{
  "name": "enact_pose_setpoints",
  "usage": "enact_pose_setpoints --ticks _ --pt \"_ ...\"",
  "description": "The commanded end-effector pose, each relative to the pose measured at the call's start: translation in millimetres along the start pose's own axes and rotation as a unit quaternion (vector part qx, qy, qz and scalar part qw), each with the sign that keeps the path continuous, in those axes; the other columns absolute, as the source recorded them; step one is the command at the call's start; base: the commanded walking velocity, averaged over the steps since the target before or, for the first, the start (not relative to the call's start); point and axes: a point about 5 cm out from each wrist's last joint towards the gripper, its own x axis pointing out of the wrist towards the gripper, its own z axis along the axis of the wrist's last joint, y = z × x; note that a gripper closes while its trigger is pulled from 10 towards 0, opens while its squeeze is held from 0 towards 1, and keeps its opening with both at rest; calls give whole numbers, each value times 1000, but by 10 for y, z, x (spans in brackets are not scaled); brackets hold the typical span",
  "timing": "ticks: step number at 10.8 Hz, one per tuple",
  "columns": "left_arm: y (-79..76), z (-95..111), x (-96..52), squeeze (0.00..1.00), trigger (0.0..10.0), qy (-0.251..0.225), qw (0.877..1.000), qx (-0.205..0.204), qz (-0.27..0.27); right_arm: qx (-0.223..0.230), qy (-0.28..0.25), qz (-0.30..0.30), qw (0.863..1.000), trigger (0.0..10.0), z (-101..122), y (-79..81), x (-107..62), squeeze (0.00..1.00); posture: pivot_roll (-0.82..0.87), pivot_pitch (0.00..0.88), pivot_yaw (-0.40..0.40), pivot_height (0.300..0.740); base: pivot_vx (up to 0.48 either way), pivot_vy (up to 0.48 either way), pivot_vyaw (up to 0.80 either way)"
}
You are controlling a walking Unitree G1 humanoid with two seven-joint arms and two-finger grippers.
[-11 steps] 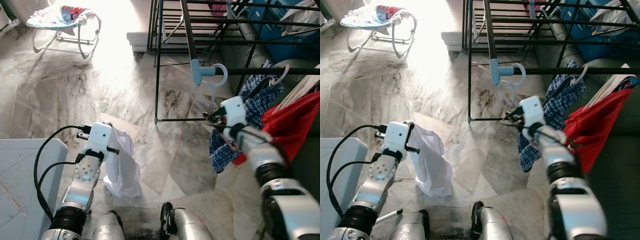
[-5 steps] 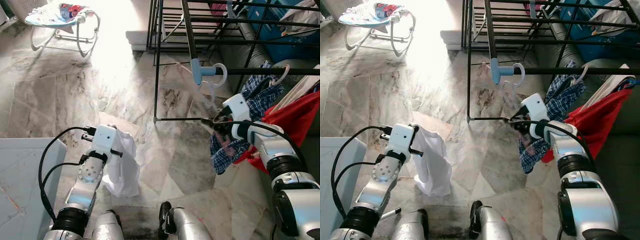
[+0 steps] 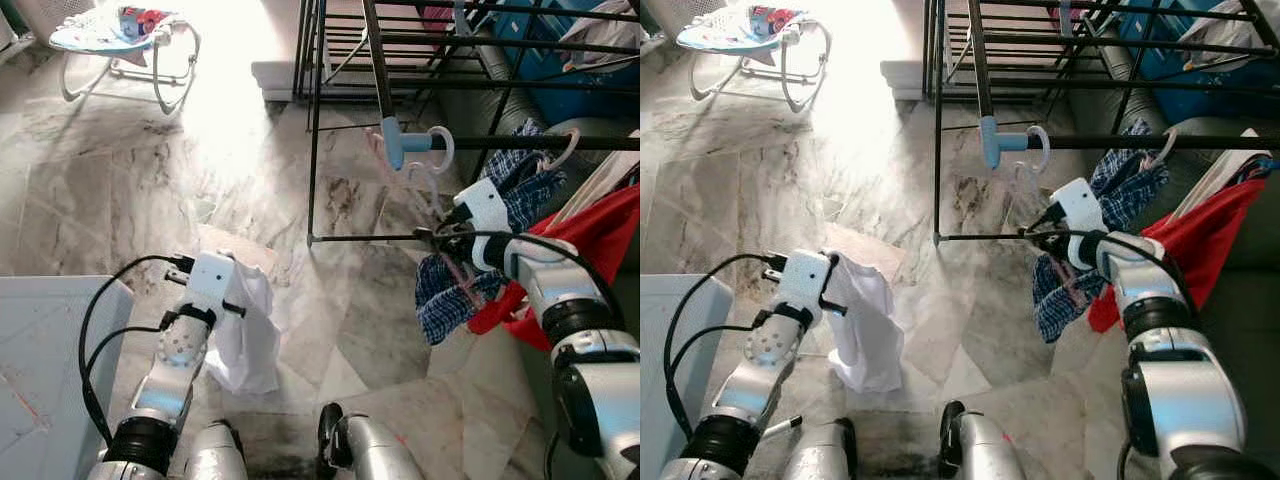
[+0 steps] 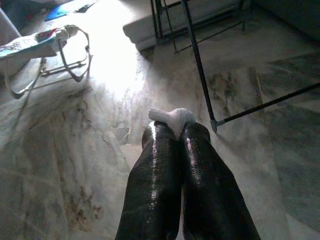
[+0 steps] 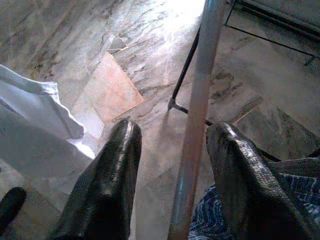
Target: Hang hanger
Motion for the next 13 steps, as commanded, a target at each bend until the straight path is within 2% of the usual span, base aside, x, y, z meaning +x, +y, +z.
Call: enact_pose_setpoints --ticks 1,10,13 --pt "-23 18 -10 0 10000 -3 1000 3 -8 -1 -4 -10 1000 0 51 -78 -45 0 -2 193 -92 740 0 0 0" --pt "-55 9 -41 0 10000 0 1000 7 -16 -12 8 -3 1000 0 9 -78 -54 0 0 210 -92 740 0 0 0" --pt "-63 5 -49 0 10000 2 1000 8 -15 -1 0 -5 1000 0 24 -84 -52 0 2 211 -94 740 0 0 0"
